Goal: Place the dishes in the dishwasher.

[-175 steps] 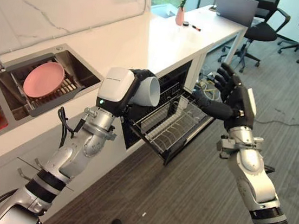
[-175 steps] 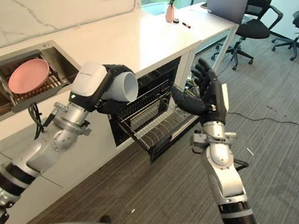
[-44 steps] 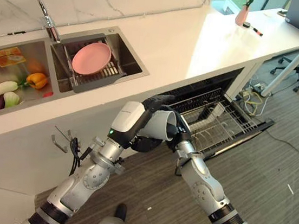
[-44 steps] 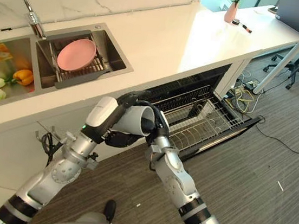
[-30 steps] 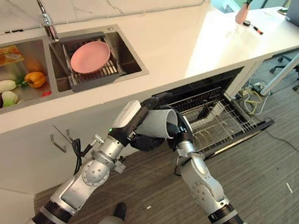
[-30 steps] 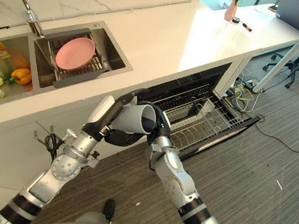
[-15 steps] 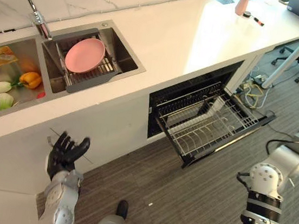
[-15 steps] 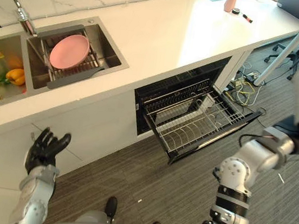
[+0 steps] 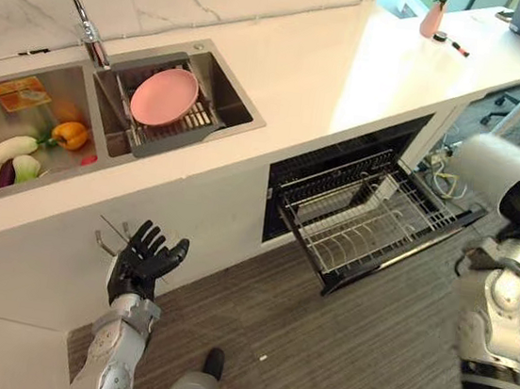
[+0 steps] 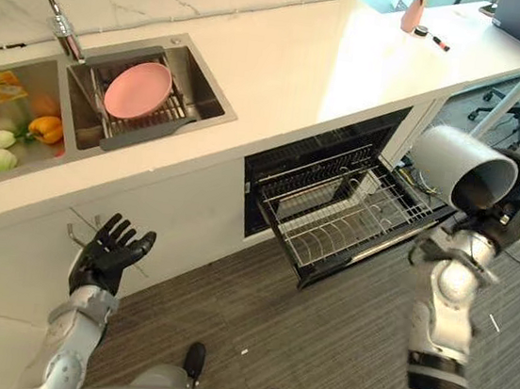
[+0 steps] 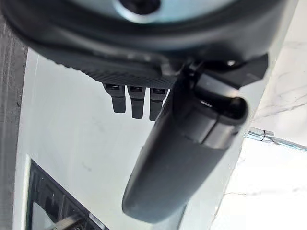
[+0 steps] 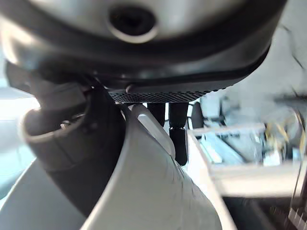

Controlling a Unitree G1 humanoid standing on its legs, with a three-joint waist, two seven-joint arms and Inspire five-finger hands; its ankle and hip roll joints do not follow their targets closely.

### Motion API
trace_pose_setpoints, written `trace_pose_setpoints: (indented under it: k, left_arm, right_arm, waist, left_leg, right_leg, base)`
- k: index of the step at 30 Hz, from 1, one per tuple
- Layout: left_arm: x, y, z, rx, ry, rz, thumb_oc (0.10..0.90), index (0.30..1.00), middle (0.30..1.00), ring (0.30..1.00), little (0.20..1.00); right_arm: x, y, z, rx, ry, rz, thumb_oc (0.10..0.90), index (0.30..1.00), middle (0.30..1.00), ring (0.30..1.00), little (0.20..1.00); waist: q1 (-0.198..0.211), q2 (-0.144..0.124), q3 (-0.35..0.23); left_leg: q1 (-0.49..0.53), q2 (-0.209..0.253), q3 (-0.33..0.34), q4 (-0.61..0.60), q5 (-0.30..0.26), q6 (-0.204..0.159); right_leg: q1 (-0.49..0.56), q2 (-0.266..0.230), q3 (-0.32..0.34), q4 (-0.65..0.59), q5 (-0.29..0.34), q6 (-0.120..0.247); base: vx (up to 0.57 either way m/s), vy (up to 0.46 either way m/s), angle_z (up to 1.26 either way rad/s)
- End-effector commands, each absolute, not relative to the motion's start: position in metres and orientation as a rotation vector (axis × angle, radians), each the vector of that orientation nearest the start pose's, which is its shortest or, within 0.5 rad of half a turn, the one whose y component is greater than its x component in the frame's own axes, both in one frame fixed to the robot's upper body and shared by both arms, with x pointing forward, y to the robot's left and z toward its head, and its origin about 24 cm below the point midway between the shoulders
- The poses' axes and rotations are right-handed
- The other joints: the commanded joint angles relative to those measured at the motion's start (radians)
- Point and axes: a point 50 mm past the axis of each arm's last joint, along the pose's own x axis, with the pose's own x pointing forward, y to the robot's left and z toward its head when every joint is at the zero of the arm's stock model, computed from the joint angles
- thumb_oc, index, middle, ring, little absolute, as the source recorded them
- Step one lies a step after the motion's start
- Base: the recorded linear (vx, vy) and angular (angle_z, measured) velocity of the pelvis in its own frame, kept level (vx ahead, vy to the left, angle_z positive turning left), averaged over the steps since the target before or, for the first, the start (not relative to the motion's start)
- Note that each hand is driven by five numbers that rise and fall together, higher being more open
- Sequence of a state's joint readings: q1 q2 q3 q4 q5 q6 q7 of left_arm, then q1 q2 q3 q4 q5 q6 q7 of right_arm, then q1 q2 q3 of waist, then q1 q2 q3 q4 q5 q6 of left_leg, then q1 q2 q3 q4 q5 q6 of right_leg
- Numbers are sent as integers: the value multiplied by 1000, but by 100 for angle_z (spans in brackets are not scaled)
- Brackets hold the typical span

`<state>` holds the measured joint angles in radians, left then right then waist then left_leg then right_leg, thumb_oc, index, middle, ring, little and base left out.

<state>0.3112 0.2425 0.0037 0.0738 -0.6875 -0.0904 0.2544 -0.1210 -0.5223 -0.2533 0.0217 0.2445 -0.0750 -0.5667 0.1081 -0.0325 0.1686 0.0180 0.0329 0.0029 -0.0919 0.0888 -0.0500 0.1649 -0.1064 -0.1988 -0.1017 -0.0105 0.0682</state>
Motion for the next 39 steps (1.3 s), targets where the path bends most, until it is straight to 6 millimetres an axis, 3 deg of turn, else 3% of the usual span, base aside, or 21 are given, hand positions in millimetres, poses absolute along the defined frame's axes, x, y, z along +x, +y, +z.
trace_pose_setpoints:
  k: [1,5,9,11,14,18,22,26,31,39]
  left_arm:
    - [179,234,-11,-236,213,376,800,900,900,900,900]
    - [167,230,-34,-194,333,387,800,900,900,900,900]
    - [154,227,-56,-159,460,356,800,900,900,900,900]
    - [138,228,-73,-180,558,343,800,900,900,900,900]
    - [133,230,-76,-176,578,338,800,900,900,900,900]
    - [114,247,-86,-138,652,371,800,900,900,900,900]
    - [101,255,-90,-127,690,394,800,900,900,900,900]
    - [95,260,-94,-100,713,414,800,900,900,900,900]
    - [93,267,-96,-75,720,438,800,900,900,900,900]
    - [105,279,-92,-63,671,503,800,900,900,900,900]
  right_arm:
    - [238,-321,201,-704,-586,-943,400,300,300,300,300]
    - [239,-321,192,-898,-482,-920,400,300,300,300,300]
    - [247,-316,183,-873,-424,-793,400,300,300,300,300]
    - [257,-321,178,-925,-339,-701,400,300,300,300,300]
    - [261,-325,177,-936,-315,-672,400,300,300,300,300]
    - [279,-343,178,-1041,-215,-620,400,300,300,300,300]
    - [285,-348,187,-1117,-198,-579,400,300,300,300,300]
    - [296,-358,194,-1212,-127,-527,400,300,300,300,300]
    - [308,-368,194,-1316,-21,-471,400,300,300,300,300]
    - [326,-377,166,-1388,207,-385,400,300,300,300,300]
  waist:
    - [2,10,-88]
    - [5,9,-76]
    - [11,4,-65]
    - [21,0,-54]
    - [25,1,-47]
    - [61,-6,-2]
    - [82,-13,34]
    - [105,-32,62]
    - [126,-46,84]
    - [186,-71,115]
  left_leg:
    - [50,53,-7,5,-88,-19]
    - [41,46,-18,5,-86,-14]
    - [33,44,-23,5,-80,-12]
    - [27,43,-24,5,-76,-12]
    - [22,43,-26,5,-75,-12]
    - [-24,40,-34,5,-53,-15]
    - [-76,39,-48,5,-32,-21]
    - [-135,42,-55,5,-12,-32]
    - [-166,42,-58,5,-3,-36]
    - [-209,38,-83,5,6,-43]
  right_leg:
    - [9,-12,-10,14,-46,54]
    - [3,-12,-11,14,-45,54]
    - [0,-15,-20,14,-45,55]
    - [-4,-17,-28,14,-44,57]
    - [-6,-18,-31,14,-44,57]
    - [-44,-16,-37,17,-33,57]
    - [-81,-15,-49,15,-24,58]
    - [-137,-15,-62,14,-7,58]
    - [-164,-14,-65,14,-3,61]
    - [-195,-8,-74,14,-6,63]
  base:
    - [0,0,0]
    - [-15,-1,2]
    - [-21,0,5]
    - [-19,-2,9]
    - [-31,0,8]
    - [-70,-4,11]
    - [-43,-3,6]
    - [-35,5,16]
    - [5,8,5]
    - [6,-14,6]
